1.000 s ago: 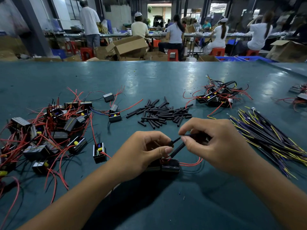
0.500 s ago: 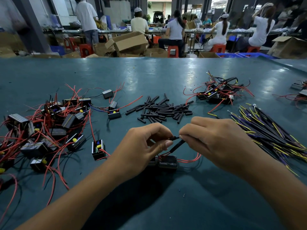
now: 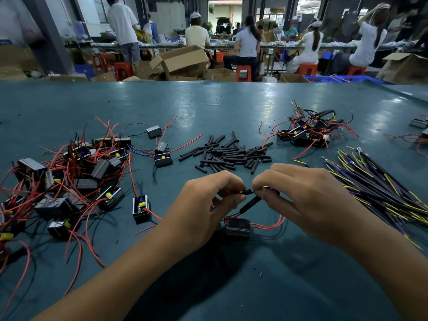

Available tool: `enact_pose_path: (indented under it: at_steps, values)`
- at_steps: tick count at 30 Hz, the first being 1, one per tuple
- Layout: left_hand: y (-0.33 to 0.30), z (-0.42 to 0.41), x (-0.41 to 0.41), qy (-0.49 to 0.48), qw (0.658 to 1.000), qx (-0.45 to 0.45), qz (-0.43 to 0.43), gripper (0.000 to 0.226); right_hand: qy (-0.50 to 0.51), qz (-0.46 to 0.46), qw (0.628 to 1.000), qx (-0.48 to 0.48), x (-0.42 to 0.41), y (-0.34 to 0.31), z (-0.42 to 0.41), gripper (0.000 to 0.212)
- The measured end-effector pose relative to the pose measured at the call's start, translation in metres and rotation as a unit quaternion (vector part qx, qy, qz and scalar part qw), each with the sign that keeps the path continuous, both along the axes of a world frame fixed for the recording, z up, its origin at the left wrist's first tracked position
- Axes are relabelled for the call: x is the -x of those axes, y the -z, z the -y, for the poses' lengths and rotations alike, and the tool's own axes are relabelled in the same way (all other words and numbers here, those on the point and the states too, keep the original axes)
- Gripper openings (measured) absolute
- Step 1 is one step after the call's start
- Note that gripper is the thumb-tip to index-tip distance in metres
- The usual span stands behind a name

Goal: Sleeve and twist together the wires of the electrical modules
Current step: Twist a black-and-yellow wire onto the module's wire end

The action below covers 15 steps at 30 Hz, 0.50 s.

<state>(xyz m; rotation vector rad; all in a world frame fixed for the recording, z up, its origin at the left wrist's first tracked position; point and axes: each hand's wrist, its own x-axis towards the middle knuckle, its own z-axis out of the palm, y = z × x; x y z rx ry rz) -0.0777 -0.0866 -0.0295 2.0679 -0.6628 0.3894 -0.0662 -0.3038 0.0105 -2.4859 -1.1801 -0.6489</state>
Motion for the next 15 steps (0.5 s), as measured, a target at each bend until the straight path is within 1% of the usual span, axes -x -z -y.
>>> enact_pose_path:
  at_steps: [2, 5, 8, 10, 12, 15]
  values:
    - [0.0005, 0.0016, 0.0009, 0.001, 1.000, 0.002, 0.011, 0.005, 0.002, 0.004, 1.000, 0.012, 0.0017, -0.0007, -0.0007, 0.030]
    - [0.0008, 0.0033, 0.0020, -0.001, 1.000, -0.002, 0.024, 0.011, 0.007, 0.004, 1.000, 0.022, 0.0037, -0.0009, -0.0008, 0.034]
    - [0.0014, 0.0031, 0.0014, 0.001, 0.999, -0.011, 0.036, 0.008, 0.007, 0.000, 1.000, 0.025, 0.0041, -0.0020, -0.0009, 0.032]
    - [0.0014, 0.0032, 0.0004, 0.004, 0.999, -0.008, 0.039, 0.007, 0.004, -0.005, 1.000, 0.017, 0.0039, -0.0012, -0.0025, 0.026]
    - [0.0012, 0.0038, -0.0004, 0.006, 0.999, -0.006, 0.047, 0.007, 0.010, -0.028, 1.000, -0.005, 0.0034, 0.0004, -0.0045, 0.022]
    - [-0.0001, 0.0030, -0.0005, 0.001, 0.998, -0.015, 0.064, 0.011, 0.018, -0.077, 0.996, -0.045, 0.0047, 0.0001, -0.0062, 0.024]
